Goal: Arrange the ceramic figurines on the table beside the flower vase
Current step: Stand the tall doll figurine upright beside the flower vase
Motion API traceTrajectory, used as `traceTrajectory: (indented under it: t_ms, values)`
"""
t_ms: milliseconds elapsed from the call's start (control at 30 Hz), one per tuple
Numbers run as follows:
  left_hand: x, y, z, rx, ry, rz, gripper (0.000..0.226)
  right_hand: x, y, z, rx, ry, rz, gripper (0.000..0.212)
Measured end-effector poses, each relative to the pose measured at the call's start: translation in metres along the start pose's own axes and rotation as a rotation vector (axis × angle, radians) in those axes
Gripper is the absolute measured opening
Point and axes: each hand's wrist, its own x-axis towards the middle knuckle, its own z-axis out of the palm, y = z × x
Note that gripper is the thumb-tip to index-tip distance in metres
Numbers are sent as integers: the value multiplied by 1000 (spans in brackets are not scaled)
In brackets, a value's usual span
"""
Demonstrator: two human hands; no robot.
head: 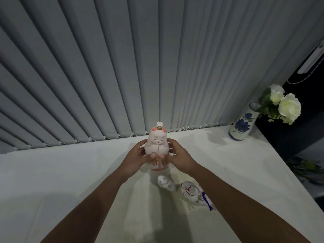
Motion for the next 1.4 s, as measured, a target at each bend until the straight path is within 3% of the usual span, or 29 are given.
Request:
traceTrajectory:
  t_ms: [233, 433, 667, 800, 967, 1067, 1200, 1300, 1400]
  values:
    - [11, -3, -15, 70, -200, -66, 43, 12, 5, -10, -123, -112, 22, 67]
    - [18, 1, -16, 98, -233, -81, 45, 14, 7, -11, -166, -101, -24, 67]
    - [41, 18, 13, 124, -240, -40, 43, -2, -4, -29, -79, -12, -92, 67]
    - [68, 28, 46, 123, -272, -42, 42, -11, -11, -57, -32, 88, -221, 51]
    - [103, 40, 96, 156, -331, -17, 41, -10, 0, -101, 120, 153, -185, 57]
    - [126, 39, 126, 173, -345, -2, 45, -6, 13, -132, 82, 229, -198, 51]
    - [156, 34, 164, 160, -342, 21, 49, 2, 29, -166, -22, 307, -207, 58]
    - [176, 28, 187, 142, -329, 27, 54, 7, 41, -187, -237, 416, -202, 46]
    - [191, 23, 204, 107, -324, 22, 53, 16, 53, -201, -124, 437, -89, 50]
